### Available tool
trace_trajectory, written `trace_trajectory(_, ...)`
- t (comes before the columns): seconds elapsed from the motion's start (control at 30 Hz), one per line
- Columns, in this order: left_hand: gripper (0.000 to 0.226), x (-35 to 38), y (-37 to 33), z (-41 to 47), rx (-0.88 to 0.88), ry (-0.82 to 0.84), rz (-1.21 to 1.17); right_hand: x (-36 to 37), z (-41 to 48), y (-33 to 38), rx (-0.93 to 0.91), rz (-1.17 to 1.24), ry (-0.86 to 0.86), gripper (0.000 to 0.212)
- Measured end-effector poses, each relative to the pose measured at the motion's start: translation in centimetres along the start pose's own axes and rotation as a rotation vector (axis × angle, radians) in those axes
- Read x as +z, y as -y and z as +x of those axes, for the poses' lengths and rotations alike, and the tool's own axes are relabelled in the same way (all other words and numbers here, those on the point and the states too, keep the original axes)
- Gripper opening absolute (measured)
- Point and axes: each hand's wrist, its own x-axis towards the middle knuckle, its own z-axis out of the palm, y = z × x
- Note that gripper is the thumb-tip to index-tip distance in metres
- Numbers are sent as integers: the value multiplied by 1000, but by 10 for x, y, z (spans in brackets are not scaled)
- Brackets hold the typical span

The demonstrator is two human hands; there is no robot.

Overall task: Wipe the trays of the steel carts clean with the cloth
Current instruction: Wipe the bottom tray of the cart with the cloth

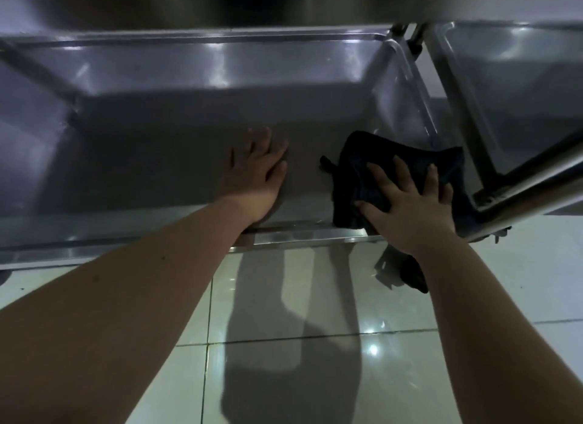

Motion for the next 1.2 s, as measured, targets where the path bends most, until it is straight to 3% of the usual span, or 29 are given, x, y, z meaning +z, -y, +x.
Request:
trace_trajectory(0.13, 43, -31, 7, -7, -113, -219, -345, 5, -17, 55, -85, -22, 8, 76)
trace_trajectory(0.33, 43, -88, 82, -63, -384, -247, -318, 10, -40, 233, -419, 17, 2, 73)
trace_trajectory(0.43, 42, -104, 95, -93, -355, -330, -380, 6, -49, 290, -548, -7, 64, 70)
trace_trajectory(0.53, 48, -106, 95, -107, -318, -328, -417, -1, -44, 283, -562, 145, 29, 68)
trace_trajectory(0.63, 47, -94, 82, -107, -338, -244, -446, 4, -39, 234, -250, 231, -185, 62)
trace_trajectory(0.7, 45, -79, 67, -100, -334, -102, -385, 11, -42, 206, -131, 154, -173, 58)
trace_trajectory(0.8, 53, -52, 46, -85, -408, 126, -20, 23, -44, 197, -141, 111, -162, 62)
trace_trajectory(0.87, 58, -42, 41, -80, -472, 158, 124, 25, -41, 200, -135, 135, -174, 66)
trace_trajectory(1.03, 66, -46, 57, -79, -513, 139, 191, 32, -37, 191, -168, 83, -185, 64)
trace_trajectory(1.2, 80, -77, 132, -98, -507, 153, 250, 31, -34, 195, -149, 27, -152, 61)
